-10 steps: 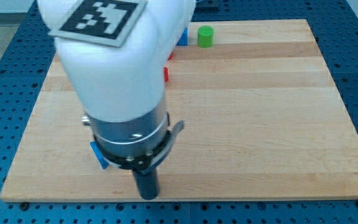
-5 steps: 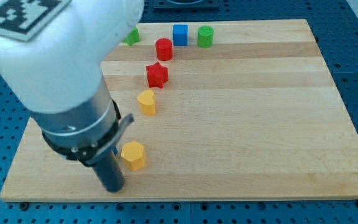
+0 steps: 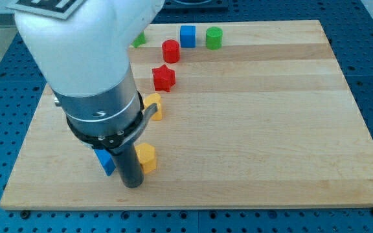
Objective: Push the green circle to the group of blocks
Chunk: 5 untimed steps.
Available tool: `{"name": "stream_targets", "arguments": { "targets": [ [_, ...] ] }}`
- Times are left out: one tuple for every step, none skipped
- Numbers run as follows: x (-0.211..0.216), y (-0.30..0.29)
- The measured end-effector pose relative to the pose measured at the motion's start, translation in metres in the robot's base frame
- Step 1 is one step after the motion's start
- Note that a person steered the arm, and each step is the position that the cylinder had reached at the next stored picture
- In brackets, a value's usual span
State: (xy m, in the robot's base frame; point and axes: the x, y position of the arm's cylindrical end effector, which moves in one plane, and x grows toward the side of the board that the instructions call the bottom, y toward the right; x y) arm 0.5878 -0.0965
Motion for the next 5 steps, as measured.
{"name": "stream_targets", "arguments": {
  "targets": [
    [0.000,0.019],
    [-0.016,0.026],
    [-0.045,0.026],
    [-0.050,0.026],
    [-0.001,0.059]
  ]
}}
